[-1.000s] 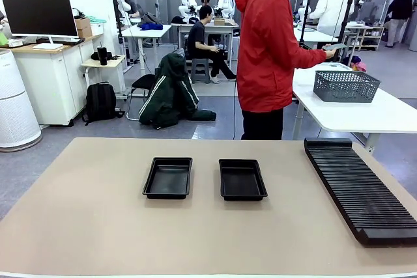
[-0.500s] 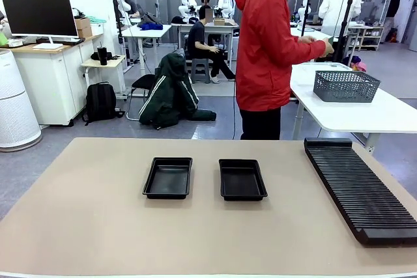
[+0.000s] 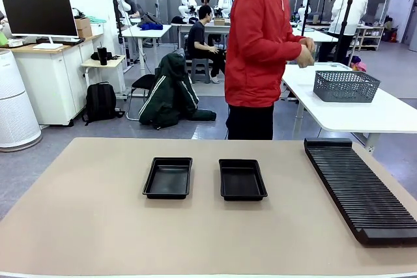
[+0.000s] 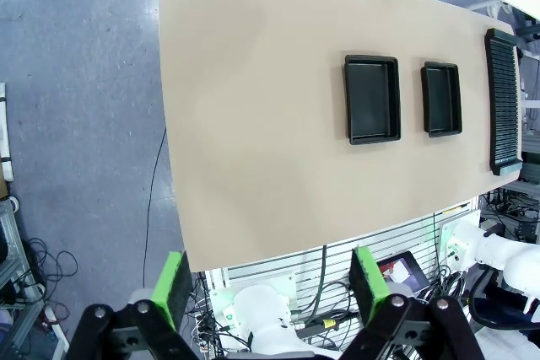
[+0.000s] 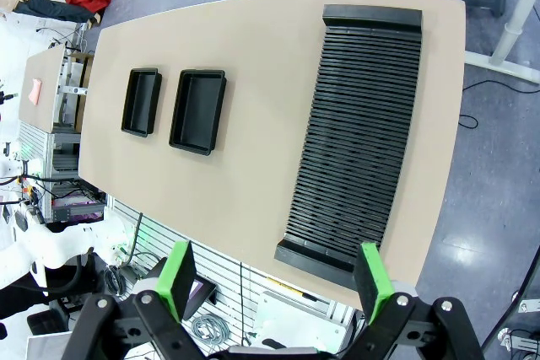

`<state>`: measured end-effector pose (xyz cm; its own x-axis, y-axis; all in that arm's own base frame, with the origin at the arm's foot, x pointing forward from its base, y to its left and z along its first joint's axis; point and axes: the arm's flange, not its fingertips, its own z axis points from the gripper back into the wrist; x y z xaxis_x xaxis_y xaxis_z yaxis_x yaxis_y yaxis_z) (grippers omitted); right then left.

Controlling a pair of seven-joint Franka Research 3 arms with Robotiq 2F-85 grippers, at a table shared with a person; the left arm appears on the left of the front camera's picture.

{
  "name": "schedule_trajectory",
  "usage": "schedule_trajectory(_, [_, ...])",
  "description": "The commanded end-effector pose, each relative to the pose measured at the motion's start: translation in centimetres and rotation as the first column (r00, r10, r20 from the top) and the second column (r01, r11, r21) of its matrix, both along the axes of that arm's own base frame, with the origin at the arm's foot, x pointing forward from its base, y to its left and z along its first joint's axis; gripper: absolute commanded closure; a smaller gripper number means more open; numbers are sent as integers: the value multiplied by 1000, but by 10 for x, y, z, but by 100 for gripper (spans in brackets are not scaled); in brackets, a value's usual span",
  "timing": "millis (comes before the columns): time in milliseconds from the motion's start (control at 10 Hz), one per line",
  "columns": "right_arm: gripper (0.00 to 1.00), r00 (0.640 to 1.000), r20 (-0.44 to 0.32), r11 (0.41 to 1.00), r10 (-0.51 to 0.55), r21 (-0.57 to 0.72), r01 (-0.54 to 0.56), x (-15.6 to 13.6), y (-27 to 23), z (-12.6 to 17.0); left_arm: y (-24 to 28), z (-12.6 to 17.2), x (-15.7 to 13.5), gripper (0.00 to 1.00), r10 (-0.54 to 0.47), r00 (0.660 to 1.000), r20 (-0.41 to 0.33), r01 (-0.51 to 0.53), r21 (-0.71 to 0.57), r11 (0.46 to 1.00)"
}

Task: Inspect and transfer BCBs to ESD trays.
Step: Pick up the Blank PCB from the PCB Rack and place it in the left ESD tray.

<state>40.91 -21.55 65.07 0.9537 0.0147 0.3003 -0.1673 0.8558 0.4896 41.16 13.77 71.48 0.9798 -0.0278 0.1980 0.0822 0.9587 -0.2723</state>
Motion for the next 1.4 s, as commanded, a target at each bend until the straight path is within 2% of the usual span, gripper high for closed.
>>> schedule_trajectory(0, [0,1000,1,1000,-1,0,1,-2,0,1,0,0,0,0,1,1000,-1,-1,3,1000])
schedule_trajectory(1300, [0,1000,1,1000,-1,0,1,-2,0,1,0,0,0,0,1,1000,-1,-1,3,1000])
